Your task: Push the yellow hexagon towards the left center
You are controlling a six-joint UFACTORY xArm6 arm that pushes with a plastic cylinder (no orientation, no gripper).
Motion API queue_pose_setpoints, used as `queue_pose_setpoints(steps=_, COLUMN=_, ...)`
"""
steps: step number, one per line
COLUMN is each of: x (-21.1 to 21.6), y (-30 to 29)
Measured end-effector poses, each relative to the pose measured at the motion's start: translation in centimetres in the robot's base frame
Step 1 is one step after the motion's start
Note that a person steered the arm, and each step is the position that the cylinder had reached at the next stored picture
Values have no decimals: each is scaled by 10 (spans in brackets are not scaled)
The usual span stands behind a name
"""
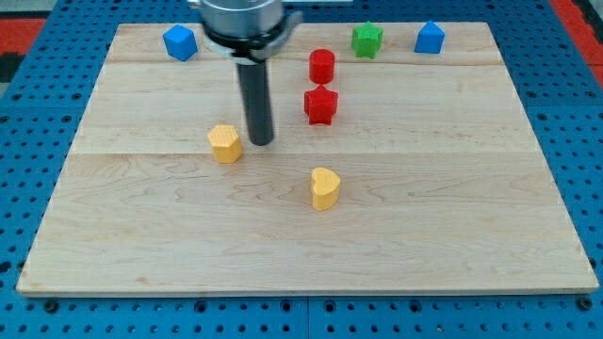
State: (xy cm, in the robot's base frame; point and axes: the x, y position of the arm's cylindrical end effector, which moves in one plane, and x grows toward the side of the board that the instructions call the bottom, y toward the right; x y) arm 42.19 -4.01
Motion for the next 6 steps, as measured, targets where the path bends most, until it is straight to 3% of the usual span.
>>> queue_pose_setpoints(steps=2, x=14, y=-79)
queue_pose_setpoints(steps=3, x=-4, y=-64)
queue_pose_setpoints(steps=5, x=6, y=-119)
queue_pose_setpoints(steps=6, x=-12, y=-36)
